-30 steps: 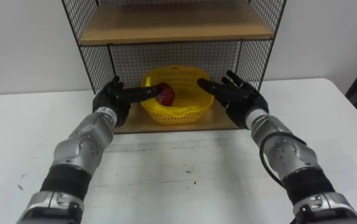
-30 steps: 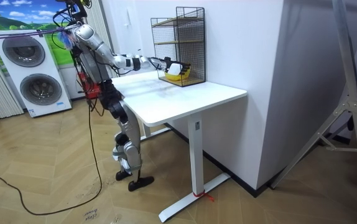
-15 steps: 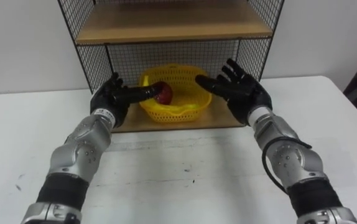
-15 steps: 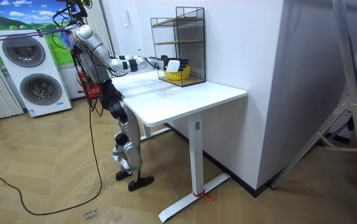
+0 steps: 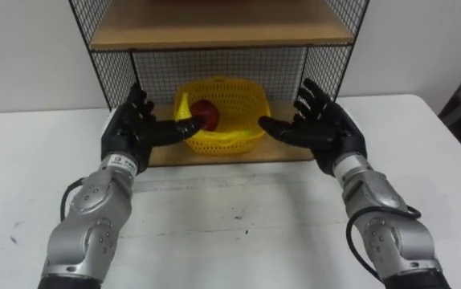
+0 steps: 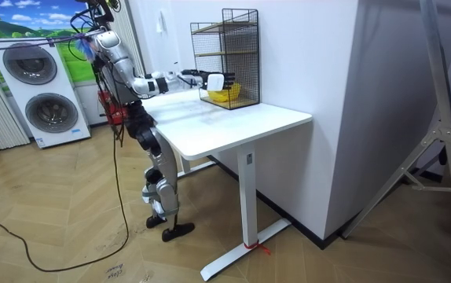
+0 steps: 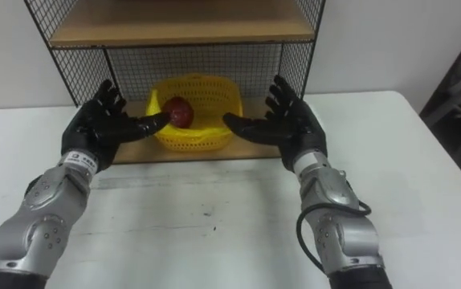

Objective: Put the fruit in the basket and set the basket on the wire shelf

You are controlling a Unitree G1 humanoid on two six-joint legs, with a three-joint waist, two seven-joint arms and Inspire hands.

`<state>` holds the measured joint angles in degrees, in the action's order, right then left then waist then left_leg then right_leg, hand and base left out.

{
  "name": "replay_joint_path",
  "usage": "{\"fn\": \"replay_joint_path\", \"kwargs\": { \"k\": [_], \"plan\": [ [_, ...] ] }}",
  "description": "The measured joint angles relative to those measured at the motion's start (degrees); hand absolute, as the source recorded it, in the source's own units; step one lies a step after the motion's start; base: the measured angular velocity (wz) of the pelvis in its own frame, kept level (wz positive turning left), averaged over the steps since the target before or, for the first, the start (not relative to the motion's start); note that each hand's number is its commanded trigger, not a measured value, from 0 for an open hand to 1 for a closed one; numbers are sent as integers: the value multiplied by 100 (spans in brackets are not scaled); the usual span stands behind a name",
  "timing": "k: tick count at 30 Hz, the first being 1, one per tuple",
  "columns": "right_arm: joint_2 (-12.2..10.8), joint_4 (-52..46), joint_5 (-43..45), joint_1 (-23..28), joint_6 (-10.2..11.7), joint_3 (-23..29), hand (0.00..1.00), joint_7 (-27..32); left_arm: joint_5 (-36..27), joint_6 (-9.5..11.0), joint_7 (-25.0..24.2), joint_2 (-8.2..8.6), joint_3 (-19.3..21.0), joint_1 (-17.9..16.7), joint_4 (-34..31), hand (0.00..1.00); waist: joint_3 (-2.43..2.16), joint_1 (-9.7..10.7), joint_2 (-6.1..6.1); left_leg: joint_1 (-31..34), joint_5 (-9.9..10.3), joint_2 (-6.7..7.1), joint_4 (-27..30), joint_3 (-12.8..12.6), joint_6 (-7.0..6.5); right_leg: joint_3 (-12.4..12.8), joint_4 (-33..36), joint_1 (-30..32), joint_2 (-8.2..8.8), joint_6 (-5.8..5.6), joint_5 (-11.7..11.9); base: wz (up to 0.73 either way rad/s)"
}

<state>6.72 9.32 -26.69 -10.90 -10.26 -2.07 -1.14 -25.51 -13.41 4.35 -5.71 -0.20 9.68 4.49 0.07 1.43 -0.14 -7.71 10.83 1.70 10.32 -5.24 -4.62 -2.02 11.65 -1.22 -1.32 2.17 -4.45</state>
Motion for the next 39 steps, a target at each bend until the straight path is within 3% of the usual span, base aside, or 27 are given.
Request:
{"fn": "replay_joint_path", "kwargs": {
  "k": [4, 8, 11, 19, 23, 30, 36, 39],
  "plan": [
    [54, -366, -11, 293, 85, -2, 0, -185, 16, 120, -49, -13, -15, -148, -255, 0, -4, -23, -9, -18, 0, -2, -35, -2, 0, -9, 0, -26, 1, 0, 0, 0],
    [66, -591, 9, 666, 100, -46, 0, -291, -186, 285, -66, -40, -133, -594, -611, 0, -2, -30, -17, -1, 0, -2, -41, -15, 0, 4, 3, 13, 0, -1, -3, 0],
    [66, -600, -7, 862, 102, -101, 0, -400, -309, 300, -170, -45, -153, -713, -611, 0, 0, -18, -32, -9, 0, -2, -44, -18, 0, 4, 4, 6, 0, -1, -4, 0],
    [253, -919, -31, 1306, 112, -89, 0, -404, -375, 311, -705, -299, -105, -952, -829, 0, -5, -39, -33, 8, 0, -4, -65, -79, 0, 44, 8, 74, -15, -1, -2, -4],
    [366, -1275, -63, 1690, 220, -30, 0, -547, -430, 520, -989, -305, -106, -1383, -1208, 0, -9, -26, -30, 11, 0, -5, -64, -73, 0, 36, 3, 88, -15, -2, -2, 0],
    [445, -1282, -263, 2219, 344, 21, 0, -896, -438, 630, -1200, -378, -106, -2092, -1208, 0, -17, -25, -14, 34, 4, -6, -63, -74, 1, 42, 3, 105, -20, -2, -5, 0],
    [444, -1400, -259, 2518, 349, 23, 0, -1066, -656, 683, -1292, -443, -125, -2371, -1221, 0, -9, -32, 13, 57, 4, -6, -70, -73, 1, 39, -1, 115, -20, -3, -6, 0],
    [440, -1719, -264, 2871, 518, 22, 0, -1236, -657, 889, -1381, -442, -128, -2612, -1359, 0, -26, -19, 34, 113, 3, -6, -67, -70, 1, 33, -8, 124, -19, -4, -7, 0]
  ]
}}
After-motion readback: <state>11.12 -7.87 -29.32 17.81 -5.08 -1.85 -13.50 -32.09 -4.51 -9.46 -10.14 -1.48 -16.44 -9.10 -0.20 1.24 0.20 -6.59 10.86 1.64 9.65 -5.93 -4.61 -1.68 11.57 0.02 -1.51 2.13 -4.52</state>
